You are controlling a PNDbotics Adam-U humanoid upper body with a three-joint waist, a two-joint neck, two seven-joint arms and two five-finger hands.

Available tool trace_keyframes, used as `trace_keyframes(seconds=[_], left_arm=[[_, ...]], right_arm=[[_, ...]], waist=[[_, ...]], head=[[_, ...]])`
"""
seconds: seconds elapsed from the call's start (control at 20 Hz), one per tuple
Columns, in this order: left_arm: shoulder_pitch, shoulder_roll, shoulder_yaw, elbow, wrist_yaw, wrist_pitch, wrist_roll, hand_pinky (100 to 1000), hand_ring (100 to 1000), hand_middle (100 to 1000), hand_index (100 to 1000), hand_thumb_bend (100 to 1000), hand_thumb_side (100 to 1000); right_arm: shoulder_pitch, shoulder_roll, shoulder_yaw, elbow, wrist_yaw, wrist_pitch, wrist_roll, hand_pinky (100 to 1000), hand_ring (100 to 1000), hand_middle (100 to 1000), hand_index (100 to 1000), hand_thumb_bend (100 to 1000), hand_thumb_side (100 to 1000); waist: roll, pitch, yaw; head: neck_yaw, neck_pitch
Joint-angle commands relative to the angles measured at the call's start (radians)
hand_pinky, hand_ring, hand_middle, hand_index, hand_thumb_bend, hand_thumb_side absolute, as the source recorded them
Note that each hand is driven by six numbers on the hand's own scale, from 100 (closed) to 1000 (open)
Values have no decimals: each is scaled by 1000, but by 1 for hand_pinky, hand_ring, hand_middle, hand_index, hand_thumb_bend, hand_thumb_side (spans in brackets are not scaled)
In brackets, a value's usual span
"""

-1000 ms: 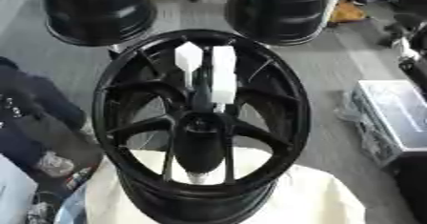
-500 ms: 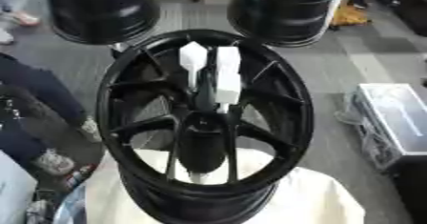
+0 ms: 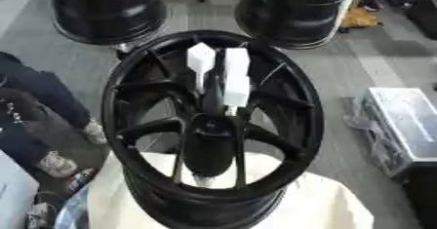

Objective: Pull the pin out of the wheel hub.

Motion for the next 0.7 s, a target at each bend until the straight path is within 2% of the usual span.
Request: trace_keyframes(seconds=[0.05,0.7], left_arm=[[-8,21,-5,-13,0,-3,-8,713,612,585,680,100,867],[-16,20,-13,-17,-4,-3,-21,714,614,586,680,100,870]], right_arm=[[-43,22,0,51,44,-36,34,839,815,834,907,100,753],[-93,150,35,176,192,-118,131,853,855,865,924,100,804]], waist=[[3,-8,3],[-4,6,16]], head=[[-7,-2],[-21,-10]])
